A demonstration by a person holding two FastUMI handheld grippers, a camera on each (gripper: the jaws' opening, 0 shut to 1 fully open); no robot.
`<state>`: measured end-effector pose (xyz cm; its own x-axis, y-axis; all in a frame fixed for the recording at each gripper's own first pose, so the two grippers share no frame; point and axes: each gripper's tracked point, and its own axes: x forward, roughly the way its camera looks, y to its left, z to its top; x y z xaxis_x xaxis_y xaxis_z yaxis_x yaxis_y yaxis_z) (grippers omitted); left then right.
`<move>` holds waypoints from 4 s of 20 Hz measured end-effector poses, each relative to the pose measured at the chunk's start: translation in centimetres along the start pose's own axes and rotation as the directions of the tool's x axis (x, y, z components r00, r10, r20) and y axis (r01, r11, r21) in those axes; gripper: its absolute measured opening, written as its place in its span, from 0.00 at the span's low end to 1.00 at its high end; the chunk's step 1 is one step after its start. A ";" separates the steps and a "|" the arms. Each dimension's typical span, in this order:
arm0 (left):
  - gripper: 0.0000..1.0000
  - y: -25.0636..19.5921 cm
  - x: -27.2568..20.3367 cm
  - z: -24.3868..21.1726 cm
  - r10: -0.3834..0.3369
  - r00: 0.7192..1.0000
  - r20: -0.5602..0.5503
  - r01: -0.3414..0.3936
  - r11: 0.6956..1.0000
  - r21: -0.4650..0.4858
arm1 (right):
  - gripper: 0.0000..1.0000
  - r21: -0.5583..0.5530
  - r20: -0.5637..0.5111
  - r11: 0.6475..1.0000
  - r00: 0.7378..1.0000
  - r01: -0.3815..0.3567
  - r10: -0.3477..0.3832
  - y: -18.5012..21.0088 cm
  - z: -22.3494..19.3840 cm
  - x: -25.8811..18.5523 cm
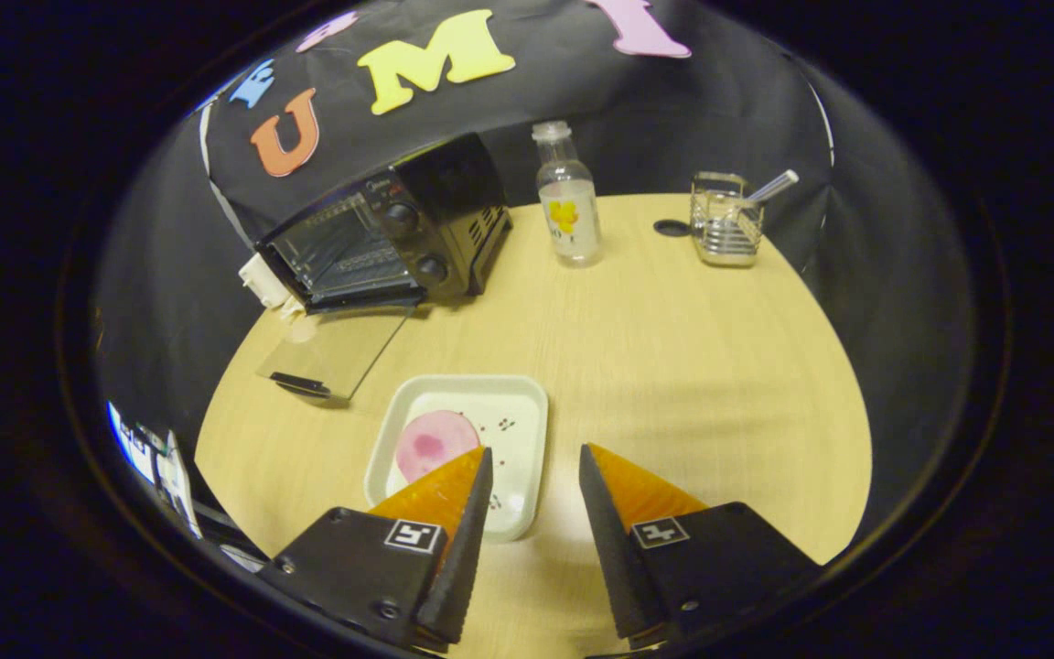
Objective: Open the electric oven with the left hand, put the food in, and close the electric oven.
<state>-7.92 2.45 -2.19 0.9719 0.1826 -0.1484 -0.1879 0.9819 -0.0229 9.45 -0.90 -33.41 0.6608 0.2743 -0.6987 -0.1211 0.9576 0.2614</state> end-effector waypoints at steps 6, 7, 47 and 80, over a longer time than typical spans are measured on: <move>0.96 0.3 -3.8 1.8 0.094 0.995 0.020 -0.094 0.995 -0.015 | 0.32 0.067 -0.139 0.997 0.990 -0.027 0.036 -0.2 -1.3 3.7; 0.96 0.4 -4.1 1.7 0.108 0.994 0.018 -0.108 0.994 -0.017 | 0.29 0.080 -0.157 0.996 0.987 -0.026 0.039 -0.3 -1.2 3.9; 0.96 7.0 -2.6 2.4 0.017 1.000 0.005 -0.017 1.000 -0.008 | 0.00 0.803 0.096 0.539 0.949 -0.253 0.302 17.9 3.6 1.7; 0.96 18.5 3.2 -0.2 0.148 0.987 -0.064 -0.151 0.987 -0.049 | 0.52 0.820 0.363 0.401 0.913 -0.407 0.186 24.0 18.7 15.0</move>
<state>-8.28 21.22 -3.28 0.9224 0.3223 -0.2127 -0.3394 0.9394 -0.0485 30.36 24.51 -25.19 0.8496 0.3962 -0.3481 0.2900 0.2005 0.9358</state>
